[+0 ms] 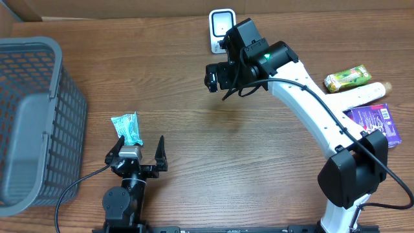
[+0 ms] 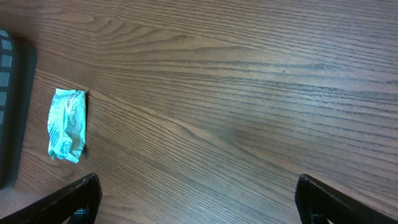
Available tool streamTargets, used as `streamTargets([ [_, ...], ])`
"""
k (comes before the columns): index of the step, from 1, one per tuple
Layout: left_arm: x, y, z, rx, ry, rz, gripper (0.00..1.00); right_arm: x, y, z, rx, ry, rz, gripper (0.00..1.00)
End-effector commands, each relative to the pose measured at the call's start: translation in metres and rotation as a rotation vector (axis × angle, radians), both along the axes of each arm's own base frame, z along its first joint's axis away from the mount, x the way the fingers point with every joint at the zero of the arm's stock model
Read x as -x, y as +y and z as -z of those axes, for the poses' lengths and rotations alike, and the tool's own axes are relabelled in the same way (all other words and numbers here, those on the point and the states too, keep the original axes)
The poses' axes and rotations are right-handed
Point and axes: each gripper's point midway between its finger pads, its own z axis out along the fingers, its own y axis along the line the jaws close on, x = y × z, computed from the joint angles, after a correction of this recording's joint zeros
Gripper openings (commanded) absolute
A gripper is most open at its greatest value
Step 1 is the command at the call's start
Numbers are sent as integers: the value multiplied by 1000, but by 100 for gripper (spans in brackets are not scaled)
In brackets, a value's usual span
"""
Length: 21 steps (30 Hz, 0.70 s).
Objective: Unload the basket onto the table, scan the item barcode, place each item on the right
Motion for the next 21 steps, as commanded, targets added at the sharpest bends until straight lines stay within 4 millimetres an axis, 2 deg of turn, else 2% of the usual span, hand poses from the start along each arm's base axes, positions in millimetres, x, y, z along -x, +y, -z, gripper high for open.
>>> streamTargets([
  [1, 0, 3, 0, 17, -5, -15, 99, -5, 1, -13, -12, -46, -1, 100],
  [21, 0, 3, 0, 17, -5, -15, 100, -3, 3, -14, -23, -39, -9, 100],
])
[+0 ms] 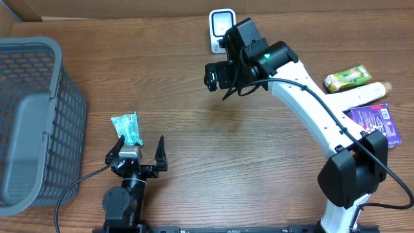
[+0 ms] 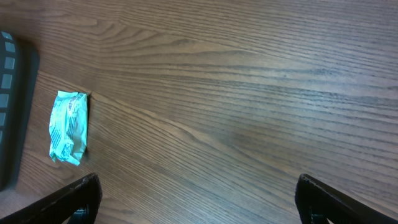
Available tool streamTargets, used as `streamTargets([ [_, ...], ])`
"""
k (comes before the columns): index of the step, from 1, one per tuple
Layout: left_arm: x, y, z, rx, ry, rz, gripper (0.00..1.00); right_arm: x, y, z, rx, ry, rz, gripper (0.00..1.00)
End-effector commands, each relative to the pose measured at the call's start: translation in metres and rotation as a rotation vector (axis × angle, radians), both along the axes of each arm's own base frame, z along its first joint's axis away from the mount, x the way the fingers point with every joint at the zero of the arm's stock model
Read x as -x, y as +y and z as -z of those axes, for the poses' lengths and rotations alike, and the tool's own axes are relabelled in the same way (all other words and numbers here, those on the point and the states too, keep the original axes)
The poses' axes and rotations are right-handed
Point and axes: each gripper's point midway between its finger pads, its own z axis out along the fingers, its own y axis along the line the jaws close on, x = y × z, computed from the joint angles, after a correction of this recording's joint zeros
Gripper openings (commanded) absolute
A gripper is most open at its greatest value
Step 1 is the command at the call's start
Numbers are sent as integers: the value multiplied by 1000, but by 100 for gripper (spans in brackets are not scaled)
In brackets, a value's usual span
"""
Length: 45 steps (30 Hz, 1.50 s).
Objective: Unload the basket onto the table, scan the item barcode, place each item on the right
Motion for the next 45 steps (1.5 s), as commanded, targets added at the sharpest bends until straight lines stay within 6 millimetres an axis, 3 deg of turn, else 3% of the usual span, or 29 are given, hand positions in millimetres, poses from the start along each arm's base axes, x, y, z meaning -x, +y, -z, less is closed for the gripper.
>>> streamTargets([
  [1, 0, 3, 1, 17, -4, -15, 99, -1, 1, -12, -18, -27, -6, 100],
  [14, 0, 3, 1, 17, -4, -15, 100, 1, 3, -13, -28, -17, -14, 100],
  [22, 0, 3, 1, 17, -4, -15, 100, 13, 32, -18, -75, -33, -84, 100],
  [31, 0, 3, 1, 17, -4, -15, 99, 19, 52, -11, -54, -49, -92, 100],
  [35, 0, 3, 1, 17, -4, -16, 100, 21, 76, 3, -84, -39, -113, 100],
  [39, 0, 3, 1, 17, -4, -16, 100, 24, 116, 17, -139, -56, -166, 99],
  [42, 0, 3, 1, 17, -4, -16, 100, 25, 134, 13, -169, -78, -180, 99],
  [45, 0, 3, 1, 17, -4, -16, 100, 27, 157, -6, -202, -129, -220, 99],
])
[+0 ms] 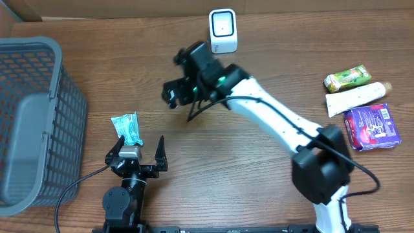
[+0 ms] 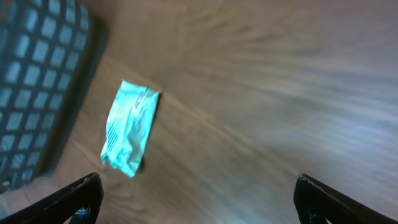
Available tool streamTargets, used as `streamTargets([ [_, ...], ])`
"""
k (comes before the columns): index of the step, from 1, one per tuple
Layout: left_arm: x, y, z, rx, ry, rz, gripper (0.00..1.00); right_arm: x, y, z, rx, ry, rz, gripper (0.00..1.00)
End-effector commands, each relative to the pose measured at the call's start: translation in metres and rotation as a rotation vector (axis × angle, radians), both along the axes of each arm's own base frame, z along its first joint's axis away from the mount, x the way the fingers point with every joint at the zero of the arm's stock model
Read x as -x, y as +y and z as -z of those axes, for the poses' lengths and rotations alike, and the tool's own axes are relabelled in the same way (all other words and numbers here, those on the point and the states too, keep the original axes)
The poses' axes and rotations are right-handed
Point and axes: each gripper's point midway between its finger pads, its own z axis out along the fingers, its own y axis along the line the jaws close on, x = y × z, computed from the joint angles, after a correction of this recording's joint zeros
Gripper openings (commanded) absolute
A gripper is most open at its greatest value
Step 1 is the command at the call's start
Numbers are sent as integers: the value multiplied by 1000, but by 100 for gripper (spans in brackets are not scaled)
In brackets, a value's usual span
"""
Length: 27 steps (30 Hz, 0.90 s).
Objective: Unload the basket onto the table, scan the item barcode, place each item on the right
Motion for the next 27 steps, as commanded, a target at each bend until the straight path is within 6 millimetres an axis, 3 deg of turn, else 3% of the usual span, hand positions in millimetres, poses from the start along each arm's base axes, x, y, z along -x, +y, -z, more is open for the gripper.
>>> streamTargets([
  [1, 0, 3, 1, 17, -4, -16, 100, -2, 30, -40, -80, -80, -33, 99],
  [6, 0, 3, 1, 17, -4, -16, 99, 8, 56, -41, -90, -114, -64, 99],
  [9, 0, 3, 1, 17, -4, -16, 100, 8, 54, -25, -34, -110, -45, 98],
  [12, 0, 3, 1, 17, -4, -16, 100, 4, 47, -21, -13, -106, -27, 98],
  [16, 0, 11, -1, 9, -12, -63, 100, -14, 21, -20, 2, -59, 50, 98],
  [21, 0, 12, -5, -10, -15, -64, 100, -37, -34, -26, 17, 20, 133, 100],
  [27, 13, 24, -32, 23, 39, -138, 100, -50, -73, -21, 43, 75, 169, 100],
])
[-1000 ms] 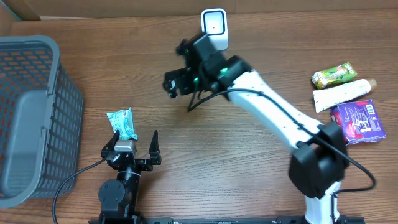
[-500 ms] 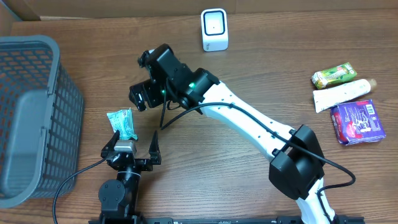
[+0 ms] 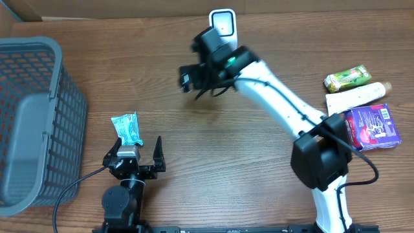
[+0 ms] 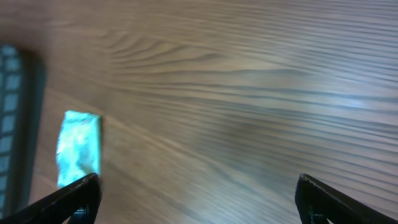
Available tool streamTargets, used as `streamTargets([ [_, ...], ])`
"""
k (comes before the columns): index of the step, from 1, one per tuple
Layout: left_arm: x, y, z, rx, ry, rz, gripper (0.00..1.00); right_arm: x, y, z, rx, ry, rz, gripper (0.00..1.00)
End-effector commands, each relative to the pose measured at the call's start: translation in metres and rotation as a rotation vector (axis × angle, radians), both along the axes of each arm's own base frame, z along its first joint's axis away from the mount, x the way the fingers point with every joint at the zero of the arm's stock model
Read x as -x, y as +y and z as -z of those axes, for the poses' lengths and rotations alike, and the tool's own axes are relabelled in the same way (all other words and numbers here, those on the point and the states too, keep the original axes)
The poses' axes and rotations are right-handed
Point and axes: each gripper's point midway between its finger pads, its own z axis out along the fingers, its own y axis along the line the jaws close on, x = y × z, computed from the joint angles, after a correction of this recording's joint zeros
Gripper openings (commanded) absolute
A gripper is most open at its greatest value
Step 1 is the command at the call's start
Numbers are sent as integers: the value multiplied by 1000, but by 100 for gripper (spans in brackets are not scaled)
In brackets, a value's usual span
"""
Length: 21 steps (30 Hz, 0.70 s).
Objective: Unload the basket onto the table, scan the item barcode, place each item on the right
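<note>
A teal snack packet (image 3: 126, 128) lies flat on the table, just beyond my left gripper (image 3: 138, 150), which stands open and empty near the front edge. The white barcode scanner (image 3: 222, 22) stands at the back centre. My right gripper (image 3: 193, 75) hovers open a little left of and in front of the scanner, well away from the packet. In the right wrist view the packet (image 4: 78, 148) is a blur at the lower left beside one fingertip (image 4: 78, 200). Nothing is between the fingers of the right gripper (image 4: 199, 205).
A grey mesh basket (image 3: 29, 116) fills the left side, and its edge (image 4: 12, 118) shows in the wrist view. At the right edge lie a green packet (image 3: 347, 78), a white tube (image 3: 359, 97) and a purple packet (image 3: 370, 125).
My right gripper has moved to the right and back, from nearer the packet to a spot close to the scanner, and stays open. The packet and the left arm have not moved.
My right gripper hovered open near the scanner at the first two moments, the packet lying by the left gripper. Then it was further left, nearer the packet. Now it is back beside the scanner, empty; the packet lies where it was.
</note>
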Motion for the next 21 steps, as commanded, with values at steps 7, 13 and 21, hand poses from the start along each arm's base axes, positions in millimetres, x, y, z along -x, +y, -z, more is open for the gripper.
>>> streamTargets([
  [7, 5, 21, -64, 61, 152, -138, 100, 3, -7, -27, -32, -20, -27, 100],
  [13, -28, 5, -73, 68, 454, -63, 100, 8, -9, -24, -12, -5, -44, 100],
  [21, -60, -40, -27, 187, 700, 156, 97, 12, -17, -19, 23, 5, -60, 100],
])
